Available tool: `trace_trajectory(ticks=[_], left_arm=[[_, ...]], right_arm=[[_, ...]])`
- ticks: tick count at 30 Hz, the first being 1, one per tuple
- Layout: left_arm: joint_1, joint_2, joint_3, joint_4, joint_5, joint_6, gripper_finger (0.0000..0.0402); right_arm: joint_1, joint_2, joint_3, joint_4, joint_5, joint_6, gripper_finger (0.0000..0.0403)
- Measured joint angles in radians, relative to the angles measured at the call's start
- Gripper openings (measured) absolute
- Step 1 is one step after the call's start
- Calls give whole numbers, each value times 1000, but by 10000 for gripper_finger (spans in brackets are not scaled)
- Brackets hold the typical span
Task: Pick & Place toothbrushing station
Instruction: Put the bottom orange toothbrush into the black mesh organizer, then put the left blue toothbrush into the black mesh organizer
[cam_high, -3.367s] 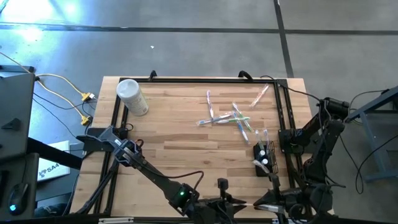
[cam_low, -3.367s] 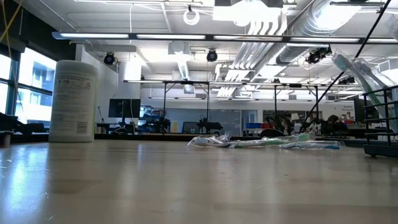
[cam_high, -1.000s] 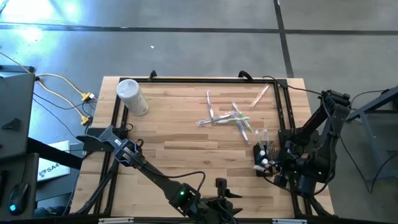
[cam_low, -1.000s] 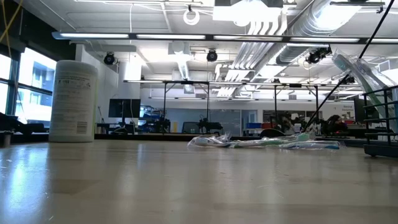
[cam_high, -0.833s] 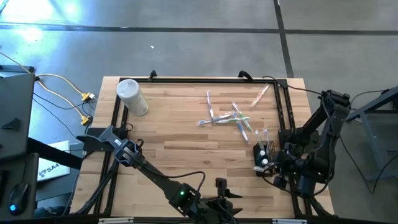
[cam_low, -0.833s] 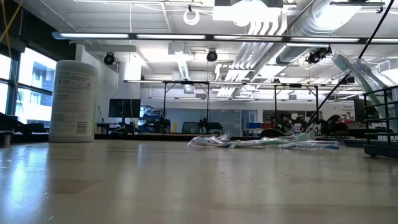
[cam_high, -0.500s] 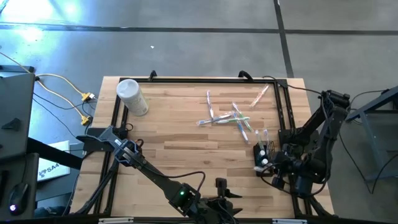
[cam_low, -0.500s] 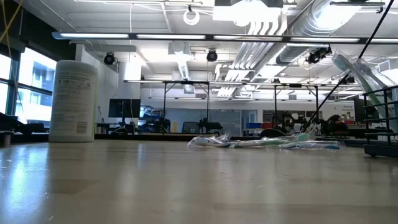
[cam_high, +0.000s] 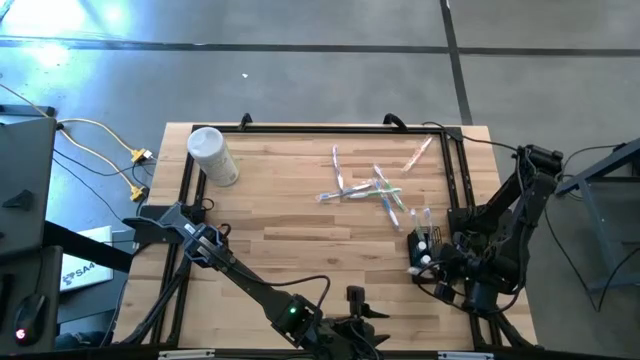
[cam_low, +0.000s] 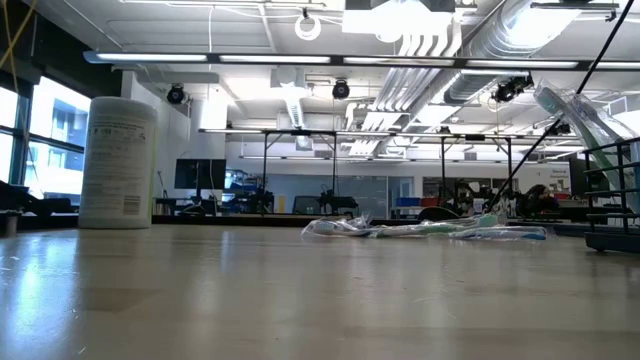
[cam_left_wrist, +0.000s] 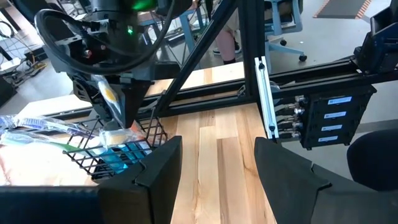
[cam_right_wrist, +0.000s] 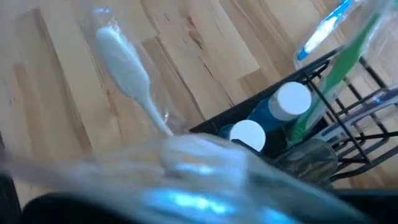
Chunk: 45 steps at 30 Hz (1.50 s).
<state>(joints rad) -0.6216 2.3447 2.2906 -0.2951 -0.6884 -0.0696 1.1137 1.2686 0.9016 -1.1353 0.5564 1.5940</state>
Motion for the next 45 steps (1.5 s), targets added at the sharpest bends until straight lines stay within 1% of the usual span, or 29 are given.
trace_trajectory(ticks=[2, 5, 13, 16, 19, 25, 27, 30, 31, 33, 35, 37, 40, 43, 45], left_arm=[[0, 0, 0, 0, 0, 0, 198], [0, 0, 0, 0, 0, 0, 198], [0, 0, 0, 0, 0, 0, 198], [0, 0, 0, 0, 0, 0, 198], [0, 0, 0, 0, 0, 0, 198], [0, 0, 0, 0, 0, 0, 198], [0, 0, 0, -2, 0, 0, 198], [0, -1, 0, -37, -10, -5, 198], [0, -1, 6, -67, -27, -10, 198], [-1, -1, 40, -178, -91, -24, 198], [0, -5, 68, -297, -158, -74, 198], [10, -23, 61, -384, -197, -131, 198], [31, -44, 64, -536, -210, -243, 198], [63, -78, 64, -668, -204, -333, 198], [95, -96, 66, -755, -178, -386, 198]], right_arm=[[0, 0, 0, 4, -5, -1, 71], [0, 0, 0, 23, -11, -32, 95], [-4, -6, 0, 46, -15, -54, 198], [-4, -29, 0, 46, -22, -44, 224], [-4, -66, 0, 51, -24, -24, 235], [-3, -157, 0, 95, -45, -20, 232], [-3, -191, 0, 114, -80, -22, 232], [-3, -241, 1, 153, -165, -46, 231], [-3, -254, 1, 167, -185, -52, 231], [3, -281, 1, 204, -200, -57, 231], [25, -311, 1, 254, -195, -80, 231], [55, -337, 1, 322, -189, -120, 231], [103, -355, 2, 457, -160, -230, 231], [155, -356, 2, 592, -76, -393, 231], [188, -352, 2, 668, -14, -511, 231]])
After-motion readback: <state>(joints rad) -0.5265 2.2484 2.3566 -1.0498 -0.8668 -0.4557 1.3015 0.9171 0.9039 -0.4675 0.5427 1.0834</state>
